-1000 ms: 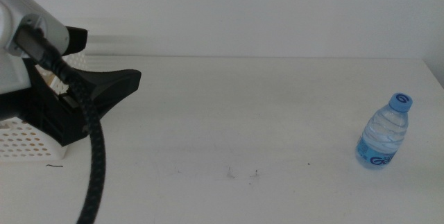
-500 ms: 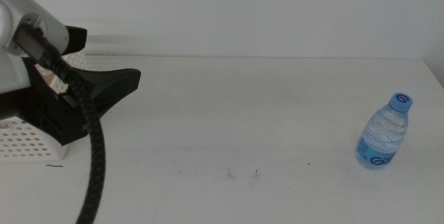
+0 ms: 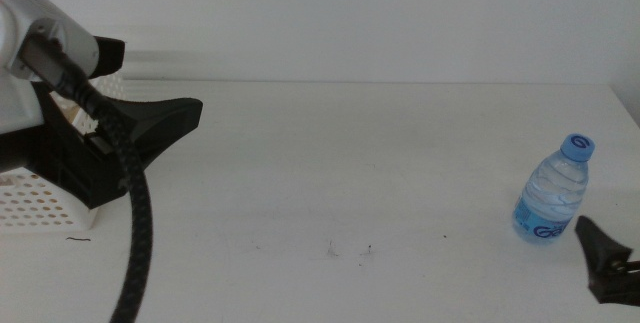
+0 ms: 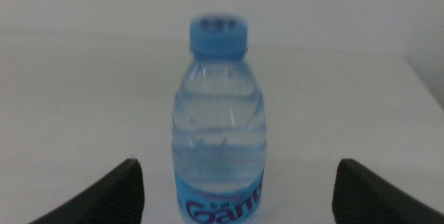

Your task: Use arms to grab the bottles and put them into the dustbin to the left of the table.

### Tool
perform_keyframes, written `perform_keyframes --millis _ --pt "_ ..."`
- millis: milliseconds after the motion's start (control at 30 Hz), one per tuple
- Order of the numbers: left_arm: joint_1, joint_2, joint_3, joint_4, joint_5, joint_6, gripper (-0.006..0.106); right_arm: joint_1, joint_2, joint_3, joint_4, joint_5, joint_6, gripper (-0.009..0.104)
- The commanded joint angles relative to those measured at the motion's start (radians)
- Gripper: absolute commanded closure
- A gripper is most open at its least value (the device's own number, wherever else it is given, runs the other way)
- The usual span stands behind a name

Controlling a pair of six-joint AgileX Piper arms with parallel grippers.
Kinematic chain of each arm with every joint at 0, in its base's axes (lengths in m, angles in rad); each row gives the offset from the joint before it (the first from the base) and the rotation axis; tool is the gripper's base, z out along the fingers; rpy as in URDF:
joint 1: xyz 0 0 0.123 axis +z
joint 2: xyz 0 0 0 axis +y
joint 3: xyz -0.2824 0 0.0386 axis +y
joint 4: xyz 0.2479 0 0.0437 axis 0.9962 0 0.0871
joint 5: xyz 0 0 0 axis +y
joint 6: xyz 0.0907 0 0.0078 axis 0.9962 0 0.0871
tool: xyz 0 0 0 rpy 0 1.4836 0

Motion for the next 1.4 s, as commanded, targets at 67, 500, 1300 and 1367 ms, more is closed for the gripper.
perform_keyframes --millis 67,500,1300,1367 --pt "-0.006 -0.003 0.000 -0.005 -0.012 0.000 0.007 -0.008 0.241 0.004 -0.003 -0.236 -0.085 0.015" --pt "-0.006 -0.003 0.000 -0.005 -0.012 0.000 0.007 -0.007 0.555 -0.276 -0.045 -0.241 -0.081 0.015" --pt "-0.006 -0.003 0.000 -0.001 -0.014 0.000 0.007 0.471 0.894 -1.225 -0.199 0.232 0.085 0.097" --pt "-0.006 -0.003 0.000 -0.001 -0.014 0.000 0.007 0.508 0.971 -1.333 -0.248 0.277 0.159 0.097"
